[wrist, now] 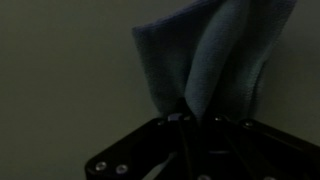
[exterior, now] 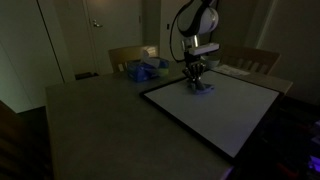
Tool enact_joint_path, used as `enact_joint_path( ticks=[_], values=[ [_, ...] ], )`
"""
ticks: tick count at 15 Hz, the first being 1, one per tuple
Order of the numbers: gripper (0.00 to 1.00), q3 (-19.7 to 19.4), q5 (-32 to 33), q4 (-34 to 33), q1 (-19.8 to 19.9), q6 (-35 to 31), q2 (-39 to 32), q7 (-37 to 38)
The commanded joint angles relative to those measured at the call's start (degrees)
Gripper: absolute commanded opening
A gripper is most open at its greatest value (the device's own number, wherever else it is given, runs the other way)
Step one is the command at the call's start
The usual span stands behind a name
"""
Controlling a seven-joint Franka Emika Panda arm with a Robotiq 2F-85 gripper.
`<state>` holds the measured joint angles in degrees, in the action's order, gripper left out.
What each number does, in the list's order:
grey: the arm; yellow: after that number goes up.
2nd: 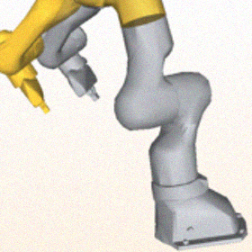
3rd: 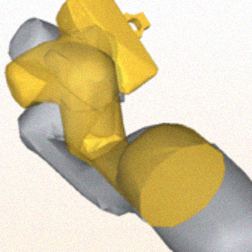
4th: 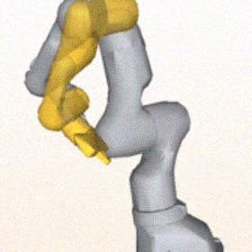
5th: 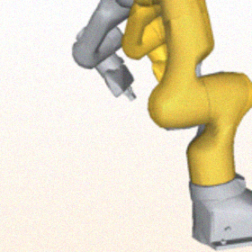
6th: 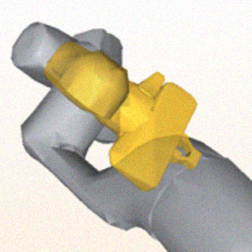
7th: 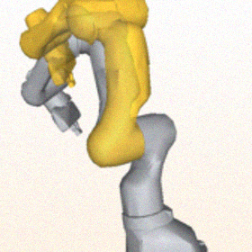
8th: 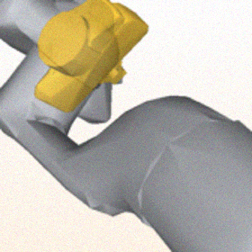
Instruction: Wipe the white surface with the cloth
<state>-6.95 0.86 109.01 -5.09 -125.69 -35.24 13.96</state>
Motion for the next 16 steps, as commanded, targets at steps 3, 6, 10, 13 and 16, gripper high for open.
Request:
enact_joint_path(
  ticks=[3, 6, 10, 13, 16],
  values=[
    [0.03, -0.84, 4.1, 1.92, 1.61, -2.29, -0.17, -0.58],
    [0.03, -1.49, 6.76, 1.91, 2.21, -1.77, -0.38, -1.48],
    [0.03, -2.84, 10.54, 1.8, 3.14, -1.28, -1.08, -1.85],
    [0.03, -3.29, 10.25, 1.91, 4.28, -1.09, -0.53, -0.45],
    [0.1, -2.86, 10.1, 1.09, 4.16, 0.01, -0.08, 0.14]
  ],
)
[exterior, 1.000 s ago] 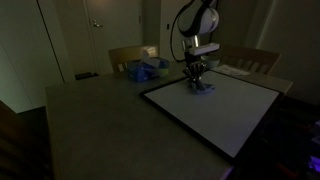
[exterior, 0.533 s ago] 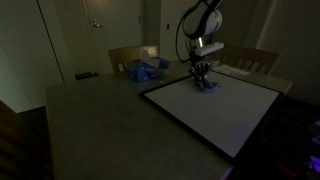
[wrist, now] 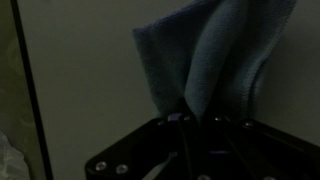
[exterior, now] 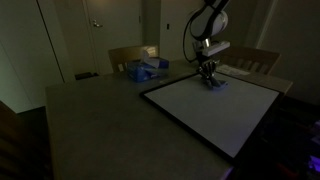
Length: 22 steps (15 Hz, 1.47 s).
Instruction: Wipe the white surface with the cloth
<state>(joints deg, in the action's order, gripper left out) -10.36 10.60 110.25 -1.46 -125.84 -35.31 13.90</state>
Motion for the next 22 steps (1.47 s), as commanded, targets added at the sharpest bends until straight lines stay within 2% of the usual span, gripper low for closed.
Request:
enact_joint_path(
  ticks=[1, 4, 5, 11, 16, 22],
  values=[
    [0.1, 0.53, 0.36, -0.15, 0.51, 0.16, -0.01, 0.42],
    [0.1, 0.52, 0.35, -0.15, 0.5, 0.16, -0.01, 0.6],
    [0.03, 0.23, 1.1, -0.19, 0.47, -0.54, -0.43, 0.33],
    [0.03, -1.23, 4.07, -1.5, 1.84, -3.21, -2.83, -0.85],
    [0.03, -2.61, 5.28, -3.62, 3.58, -2.9, -5.04, -2.26],
    [0.03, -3.19, 10.66, -5.83, 5.24, -2.8, -7.44, -8.84]
  ],
)
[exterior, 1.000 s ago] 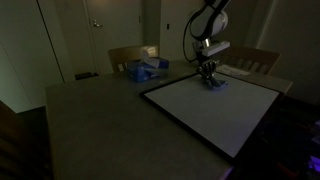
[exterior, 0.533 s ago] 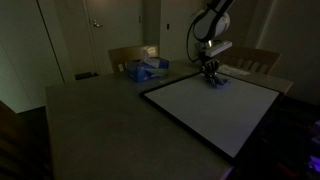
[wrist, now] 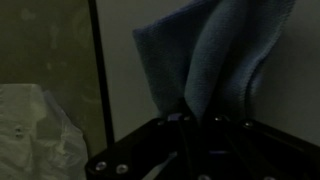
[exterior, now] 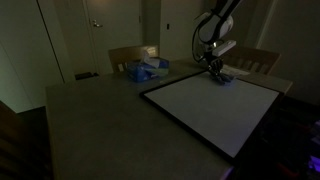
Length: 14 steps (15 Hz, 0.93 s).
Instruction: Wipe the white surface with the cloth
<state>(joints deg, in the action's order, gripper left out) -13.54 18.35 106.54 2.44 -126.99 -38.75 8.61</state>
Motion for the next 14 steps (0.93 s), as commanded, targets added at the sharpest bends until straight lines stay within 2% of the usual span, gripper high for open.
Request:
enact_joint_path(
  ticks=[1, 4, 14],
  values=[
    [0.03, -0.07, 3.89, -2.4, 1.46, -1.66, -4.3, -4.35],
    [0.03, -0.18, 5.08, -3.22, 1.95, -1.38, -4.96, -5.23],
    [0.03, -0.21, 2.82, -5.7, 4.61, -0.02, -6.33, -4.15]
  ],
)
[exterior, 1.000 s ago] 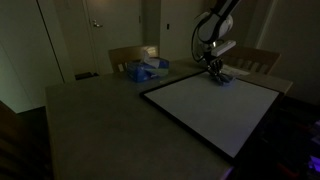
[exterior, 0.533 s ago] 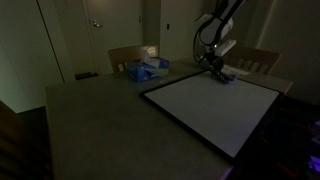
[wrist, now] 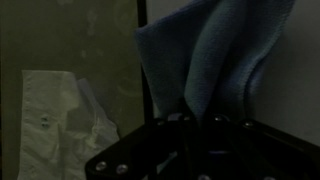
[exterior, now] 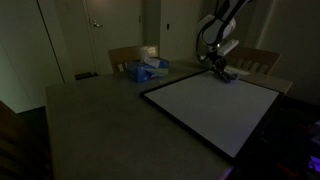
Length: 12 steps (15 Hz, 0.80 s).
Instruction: Wipe the white surface with the cloth
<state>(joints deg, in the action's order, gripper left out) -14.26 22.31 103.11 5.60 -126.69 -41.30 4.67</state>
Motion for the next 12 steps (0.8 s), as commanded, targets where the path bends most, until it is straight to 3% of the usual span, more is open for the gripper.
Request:
enact_joint_path(
  ticks=[1, 12],
  values=[
    [0.03, 0.81, -1.57, -2.14, 1.62, -0.3, -3.59, -0.41],
    [0.03, -0.7, -0.27, 2.5, 0.42, -0.89, 0.36, 3.09]
  ],
)
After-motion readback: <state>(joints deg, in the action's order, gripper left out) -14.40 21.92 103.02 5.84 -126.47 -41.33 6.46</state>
